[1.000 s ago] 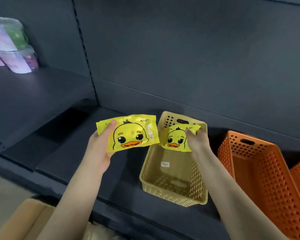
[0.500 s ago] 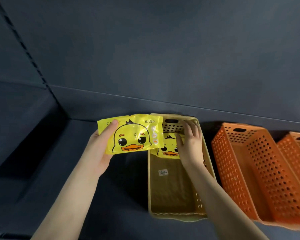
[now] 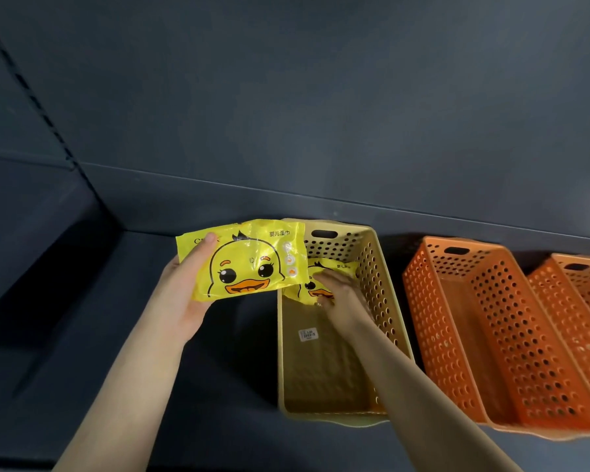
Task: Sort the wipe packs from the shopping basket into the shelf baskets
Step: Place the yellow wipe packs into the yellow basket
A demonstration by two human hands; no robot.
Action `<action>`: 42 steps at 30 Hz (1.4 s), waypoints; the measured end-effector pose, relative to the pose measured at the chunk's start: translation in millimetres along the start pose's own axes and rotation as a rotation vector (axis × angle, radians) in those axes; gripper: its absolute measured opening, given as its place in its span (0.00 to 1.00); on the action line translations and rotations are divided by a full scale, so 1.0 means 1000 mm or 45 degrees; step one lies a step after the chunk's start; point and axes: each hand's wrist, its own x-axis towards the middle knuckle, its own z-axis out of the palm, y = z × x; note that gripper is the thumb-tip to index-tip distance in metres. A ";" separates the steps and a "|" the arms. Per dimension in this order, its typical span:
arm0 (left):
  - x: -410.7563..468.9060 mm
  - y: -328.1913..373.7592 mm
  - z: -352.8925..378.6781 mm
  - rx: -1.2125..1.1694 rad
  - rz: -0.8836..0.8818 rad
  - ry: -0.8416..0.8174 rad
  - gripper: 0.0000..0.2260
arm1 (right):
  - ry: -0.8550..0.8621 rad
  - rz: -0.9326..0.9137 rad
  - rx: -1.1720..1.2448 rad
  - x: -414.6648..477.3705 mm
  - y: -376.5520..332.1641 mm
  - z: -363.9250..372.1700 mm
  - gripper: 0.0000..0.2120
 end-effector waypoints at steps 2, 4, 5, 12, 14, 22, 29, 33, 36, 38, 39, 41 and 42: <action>-0.001 0.000 0.001 -0.004 0.004 0.016 0.23 | -0.100 0.020 0.168 0.000 -0.004 -0.004 0.24; -0.004 0.001 0.003 0.014 0.002 0.037 0.20 | -0.144 0.053 0.414 -0.005 -0.015 -0.018 0.21; -0.005 0.002 0.005 0.034 -0.002 0.039 0.19 | -0.120 0.077 0.569 -0.010 -0.023 -0.028 0.21; -0.028 -0.007 0.053 0.222 0.053 -0.029 0.22 | -0.166 0.118 1.453 -0.043 -0.055 -0.091 0.15; -0.031 -0.014 0.066 0.288 0.127 0.009 0.17 | -0.172 0.083 1.517 -0.053 -0.050 -0.101 0.22; -0.005 -0.034 0.066 0.835 0.345 0.011 0.20 | -0.065 -0.054 0.955 -0.072 -0.003 -0.120 0.09; 0.007 -0.051 0.077 0.985 0.104 -0.244 0.29 | -0.116 -0.056 0.197 -0.072 -0.015 -0.087 0.19; 0.010 -0.054 0.073 1.000 0.130 -0.213 0.27 | -0.173 -0.068 -0.020 -0.063 -0.017 -0.064 0.21; 0.010 -0.056 0.073 1.014 0.148 -0.208 0.26 | -0.082 -0.220 -0.393 -0.058 -0.011 -0.059 0.28; 0.011 -0.057 0.074 1.011 0.165 -0.191 0.26 | -0.121 -0.355 -0.641 -0.056 -0.010 -0.055 0.33; 0.011 -0.058 0.074 1.020 0.169 -0.183 0.26 | -0.178 -0.378 -0.737 -0.056 -0.010 -0.054 0.35; 0.012 -0.058 0.074 1.046 0.175 -0.181 0.26 | -0.299 -0.342 -0.798 -0.058 -0.008 -0.048 0.36; 0.013 -0.059 0.073 1.054 0.181 -0.186 0.26 | -0.342 -0.302 -0.761 -0.059 -0.007 -0.044 0.37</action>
